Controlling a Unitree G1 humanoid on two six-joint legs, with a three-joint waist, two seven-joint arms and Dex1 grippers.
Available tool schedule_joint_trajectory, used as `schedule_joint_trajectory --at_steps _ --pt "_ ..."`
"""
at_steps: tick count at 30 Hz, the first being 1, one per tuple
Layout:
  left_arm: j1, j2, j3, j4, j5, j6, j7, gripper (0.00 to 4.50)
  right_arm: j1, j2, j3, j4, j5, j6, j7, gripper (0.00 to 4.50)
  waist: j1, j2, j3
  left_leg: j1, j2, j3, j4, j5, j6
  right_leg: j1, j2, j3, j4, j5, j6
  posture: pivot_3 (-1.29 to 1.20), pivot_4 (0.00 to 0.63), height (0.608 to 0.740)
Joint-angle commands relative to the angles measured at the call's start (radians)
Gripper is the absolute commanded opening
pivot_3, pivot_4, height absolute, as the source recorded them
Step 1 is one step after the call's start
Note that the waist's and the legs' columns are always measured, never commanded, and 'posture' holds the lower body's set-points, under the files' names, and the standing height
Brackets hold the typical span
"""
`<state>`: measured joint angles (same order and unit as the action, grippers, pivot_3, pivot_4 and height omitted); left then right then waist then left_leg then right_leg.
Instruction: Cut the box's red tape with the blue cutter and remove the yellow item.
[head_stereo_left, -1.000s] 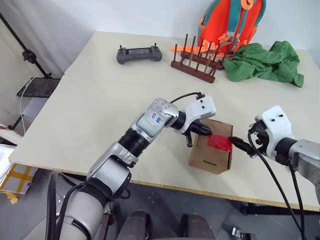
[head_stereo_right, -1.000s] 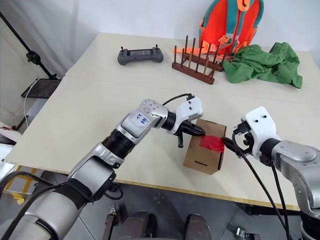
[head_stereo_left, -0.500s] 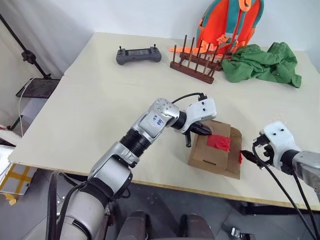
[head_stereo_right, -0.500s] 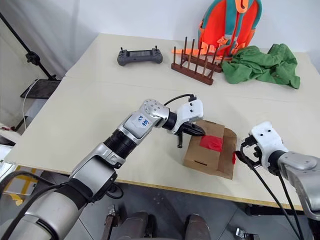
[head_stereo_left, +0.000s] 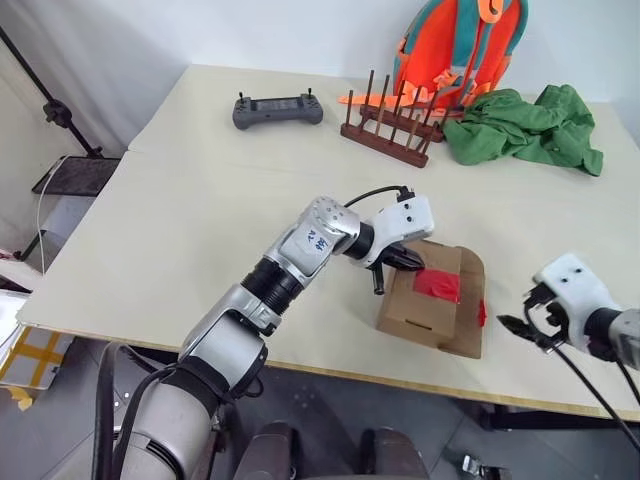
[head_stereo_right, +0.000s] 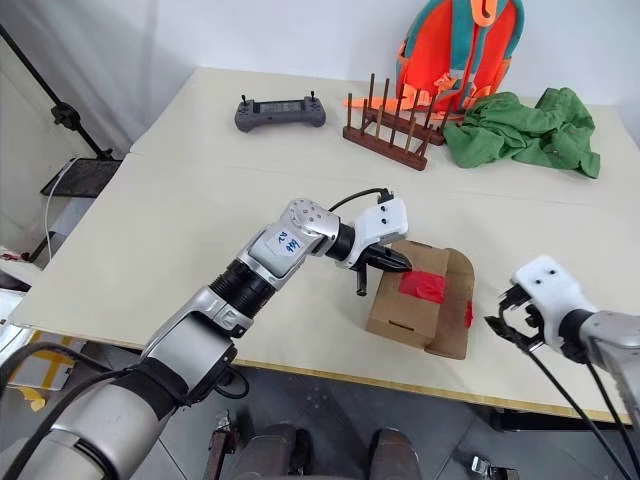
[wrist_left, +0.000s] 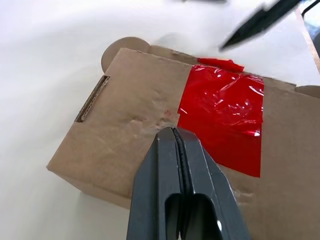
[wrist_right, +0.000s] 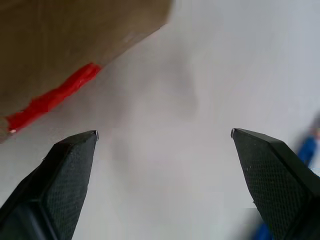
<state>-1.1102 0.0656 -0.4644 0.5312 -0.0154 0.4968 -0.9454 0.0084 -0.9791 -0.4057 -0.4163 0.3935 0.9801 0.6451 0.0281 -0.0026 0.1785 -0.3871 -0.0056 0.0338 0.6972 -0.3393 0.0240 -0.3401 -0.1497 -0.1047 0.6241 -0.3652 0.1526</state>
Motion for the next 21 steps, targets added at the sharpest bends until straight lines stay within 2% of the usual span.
schedule_joint_trajectory --at_steps 1,4,6,10,18,21 --pt "0.021 -0.006 -0.015 0.035 0.038 0.016 0.017 0.00 -0.099 0.049 -0.128 0.046 0.112 0.137 -0.006 4.46 -0.001 0.000 0.000 0.000 0.000 0.000 0.000 0.000 0.000 0.000 0.000 0.000 0.000 0.000 0.000 0.00 0.150 0.740" --pt "0.027 -0.007 -0.014 0.027 0.040 0.021 0.016 0.00 -0.171 0.073 -0.179 0.103 0.183 0.252 -0.004 4.46 0.000 0.000 0.000 0.000 0.000 0.000 0.000 0.000 0.000 0.000 0.000 0.000 0.000 0.000 0.000 0.00 0.150 0.740" --pt "0.029 -0.007 -0.013 0.023 0.041 0.023 0.015 0.00 -0.243 0.089 -0.206 0.168 0.270 0.395 0.024 4.46 -0.001 0.000 0.000 0.000 0.000 -0.001 0.000 0.000 0.000 0.000 0.000 0.000 0.000 0.000 0.000 0.00 0.150 0.740" --pt "0.036 -0.005 -0.015 0.004 0.042 0.033 0.010 0.00 -0.353 0.132 -0.198 0.283 0.359 0.539 0.051 4.46 -0.002 0.000 0.000 0.000 0.000 0.000 0.000 0.000 0.000 0.000 0.000 0.000 0.000 0.000 0.000 0.00 0.150 0.740" --pt "0.057 0.011 -0.023 -0.062 0.043 0.071 -0.002 0.00 -0.474 0.153 -0.074 0.576 0.395 0.546 0.141 4.46 -0.004 0.000 0.000 0.000 0.000 0.000 0.000 0.000 0.000 -0.001 0.000 0.000 0.000 0.000 0.000 0.00 0.150 0.740" --pt "0.073 0.025 -0.028 -0.101 0.043 0.095 -0.004 0.00 -0.478 0.156 -0.016 0.614 0.396 0.523 0.175 4.46 -0.004 0.000 0.000 0.000 0.000 0.000 -0.001 0.000 0.000 -0.001 0.000 0.000 0.000 0.000 0.000 0.00 0.150 0.740"
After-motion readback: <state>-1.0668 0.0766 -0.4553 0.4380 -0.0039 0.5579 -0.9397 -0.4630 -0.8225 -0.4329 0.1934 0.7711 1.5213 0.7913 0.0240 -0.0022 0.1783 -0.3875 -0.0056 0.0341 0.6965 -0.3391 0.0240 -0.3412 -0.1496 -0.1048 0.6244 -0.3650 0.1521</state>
